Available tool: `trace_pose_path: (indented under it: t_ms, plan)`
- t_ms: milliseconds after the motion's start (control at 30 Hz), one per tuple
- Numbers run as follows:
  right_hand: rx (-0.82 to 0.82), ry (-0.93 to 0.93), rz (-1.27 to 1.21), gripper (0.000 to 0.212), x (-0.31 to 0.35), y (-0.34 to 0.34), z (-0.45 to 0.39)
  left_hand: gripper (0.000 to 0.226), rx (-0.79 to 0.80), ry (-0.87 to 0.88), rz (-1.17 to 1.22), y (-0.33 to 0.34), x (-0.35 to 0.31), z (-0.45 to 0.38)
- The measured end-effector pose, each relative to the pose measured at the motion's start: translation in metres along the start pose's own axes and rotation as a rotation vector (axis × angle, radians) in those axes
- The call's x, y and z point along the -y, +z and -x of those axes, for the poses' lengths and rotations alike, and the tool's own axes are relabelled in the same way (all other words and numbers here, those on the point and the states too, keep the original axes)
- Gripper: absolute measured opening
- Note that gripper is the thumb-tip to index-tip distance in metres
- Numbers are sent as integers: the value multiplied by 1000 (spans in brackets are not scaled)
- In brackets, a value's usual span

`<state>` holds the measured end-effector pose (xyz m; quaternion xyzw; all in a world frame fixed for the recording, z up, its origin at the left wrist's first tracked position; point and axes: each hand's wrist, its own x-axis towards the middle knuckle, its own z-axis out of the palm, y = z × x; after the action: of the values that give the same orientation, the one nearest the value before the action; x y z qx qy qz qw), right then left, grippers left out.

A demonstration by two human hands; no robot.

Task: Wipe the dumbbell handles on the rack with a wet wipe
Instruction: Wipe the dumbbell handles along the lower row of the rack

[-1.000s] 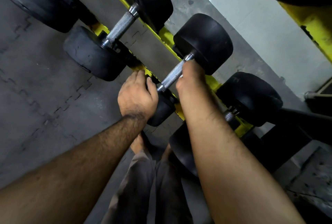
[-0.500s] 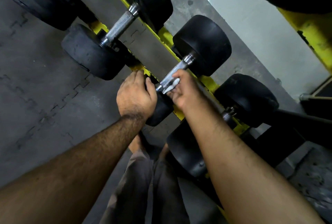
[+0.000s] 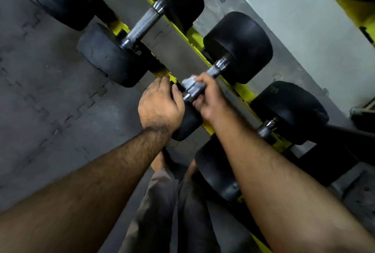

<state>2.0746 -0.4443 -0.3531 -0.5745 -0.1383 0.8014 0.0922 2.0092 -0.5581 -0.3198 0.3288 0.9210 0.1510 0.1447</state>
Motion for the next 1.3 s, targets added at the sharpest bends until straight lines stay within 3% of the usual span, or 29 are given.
trace_pose_path:
  t_ms: [267, 433, 567, 733, 900, 1000, 1300]
  plan:
    - [-77, 62, 49, 13, -11, -7, -2, 48, 21, -4, 19, -1, 0, -2]
    - [-168, -83, -3, 10, 6, -2, -13, 44, 3, 3, 26, 1, 1, -1]
    - [-38, 21, 55, 14, -2, -4, 4, 44, -8, 5, 30, -1, -1, 0]
    - [-88, -114, -123, 19, 34, 2, -13, 43, 1, 9, 27, 0, 0, -1]
    - [28, -72, -230, 18, 19, -4, -17, 46, -6, 7, 31, -2, -2, 0]
    - [-23, -129, -341, 20, 31, -1, -20, 39, 3, 9, 25, -3, -1, 0]
    - [-182, -90, -162, 30, 42, 8, -16, 42, 10, 7, 23, -4, -1, -1]
